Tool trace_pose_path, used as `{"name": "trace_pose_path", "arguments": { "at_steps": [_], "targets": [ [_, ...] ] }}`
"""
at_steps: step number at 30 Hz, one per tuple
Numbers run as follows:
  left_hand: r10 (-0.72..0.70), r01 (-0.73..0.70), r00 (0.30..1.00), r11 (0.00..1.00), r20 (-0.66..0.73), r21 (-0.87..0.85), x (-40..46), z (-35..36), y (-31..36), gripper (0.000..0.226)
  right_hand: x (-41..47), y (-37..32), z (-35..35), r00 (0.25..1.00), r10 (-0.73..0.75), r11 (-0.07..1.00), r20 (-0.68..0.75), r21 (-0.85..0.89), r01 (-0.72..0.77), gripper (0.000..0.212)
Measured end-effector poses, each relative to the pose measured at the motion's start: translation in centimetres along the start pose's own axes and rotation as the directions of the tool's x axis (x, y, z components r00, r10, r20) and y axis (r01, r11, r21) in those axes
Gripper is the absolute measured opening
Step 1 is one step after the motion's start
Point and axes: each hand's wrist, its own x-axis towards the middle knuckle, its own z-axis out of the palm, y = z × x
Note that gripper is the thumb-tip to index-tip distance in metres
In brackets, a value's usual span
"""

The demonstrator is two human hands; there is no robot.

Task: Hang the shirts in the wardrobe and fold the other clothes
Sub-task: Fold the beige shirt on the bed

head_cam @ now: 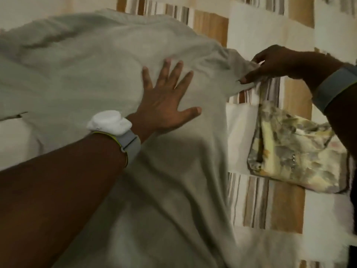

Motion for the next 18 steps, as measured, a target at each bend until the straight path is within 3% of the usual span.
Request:
{"name": "trace_pose_path", "arguments": {
  "at_steps": [2, 5, 7, 10, 11, 13, 16, 18],
  "targets": [
    [-0.007, 0.014, 0.998, 0.992, -0.055, 0.128, -0.5, 0.8, -0.3, 0.104, 0.4, 0.9, 0.0, 0.999, 0.005, 0.993, -0.049, 0.118, 0.001, 0.041],
    [0.016, -0.002, 0.996, 0.987, -0.083, 0.161, -0.3, 1.3, -0.1, 0.105, 1.7, 3.7, 0.6, 0.969, 0.039, 0.955, -0.245, 0.295, 0.036, 0.049],
    [0.006, 0.009, 0.996, 0.984, -0.087, 0.178, -0.4, 1.3, 0.2, 0.104, 2.5, 4.7, 2.0, 0.944, 0.074, 0.967, -0.323, 0.256, 0.012, 0.041],
    [-0.015, 0.021, 0.999, 0.987, -0.042, 0.159, -1.1, 1.1, 0.6, 0.104, 0.7, 3.2, 4.4, 0.855, -0.009, 1.0, -0.518, 0.017, 0.02, 0.042],
    [-0.022, 0.027, 0.999, 0.988, -0.038, 0.155, -0.6, 0.7, 0.3, 0.104, -0.7, 1.8, 5.2, 0.801, -0.085, 0.996, -0.592, -0.05, 0.069, 0.046],
    [-0.052, 0.047, 0.998, 0.991, 0.039, 0.126, -0.9, -0.5, 0.8, 0.102, -7.2, -0.5, 9.1, 0.72, -0.218, 0.961, -0.659, -0.017, 0.276, 0.046],
    [-0.087, 0.09, 0.994, 0.995, 0.064, -0.043, -3.6, -1.3, 2.4, 0.083, -18.1, -2.7, 17.4, 0.72, -0.326, 0.819, -0.613, 0.197, 0.538, 0.031],
    [-0.055, 0.042, 0.996, 0.982, -0.07, -0.183, -9.1, -1.2, 5.3, 0.062, -25.2, -2.3, 23.7, 0.811, -0.309, 0.817, -0.497, 0.297, 0.493, 0.025]
  ]
}}
